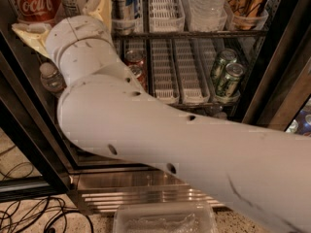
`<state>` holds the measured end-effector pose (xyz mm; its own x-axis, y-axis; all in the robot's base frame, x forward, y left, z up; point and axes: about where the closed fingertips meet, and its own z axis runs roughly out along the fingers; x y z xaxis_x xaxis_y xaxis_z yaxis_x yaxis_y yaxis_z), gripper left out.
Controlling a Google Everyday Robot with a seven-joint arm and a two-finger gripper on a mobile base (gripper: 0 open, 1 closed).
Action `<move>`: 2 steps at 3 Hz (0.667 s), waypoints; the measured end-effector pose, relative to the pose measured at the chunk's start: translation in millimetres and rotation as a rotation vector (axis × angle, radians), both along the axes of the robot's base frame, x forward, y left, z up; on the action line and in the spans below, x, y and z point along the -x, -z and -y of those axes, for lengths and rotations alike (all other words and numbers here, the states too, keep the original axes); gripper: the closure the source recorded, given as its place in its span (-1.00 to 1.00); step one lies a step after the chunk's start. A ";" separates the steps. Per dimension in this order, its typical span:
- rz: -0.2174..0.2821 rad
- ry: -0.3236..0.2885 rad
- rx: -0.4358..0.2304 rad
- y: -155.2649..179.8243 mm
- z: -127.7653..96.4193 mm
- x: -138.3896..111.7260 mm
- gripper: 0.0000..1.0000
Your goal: Pick 7up can from top shelf of fridge
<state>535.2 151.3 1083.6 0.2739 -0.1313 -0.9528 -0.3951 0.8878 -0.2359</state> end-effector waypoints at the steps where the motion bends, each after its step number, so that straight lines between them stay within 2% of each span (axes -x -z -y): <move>1: 0.023 0.016 0.020 -0.1 -7.7 -4.3 -0.72; 2: 0.036 0.033 0.043 3.8 -14.2 -11.4 -0.68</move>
Offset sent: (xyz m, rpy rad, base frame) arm 0.0266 0.0204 -0.0175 -0.0729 -0.0368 -0.0565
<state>546.6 165.5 1079.8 0.3029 -0.1820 -0.9355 -0.3558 0.8890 -0.2882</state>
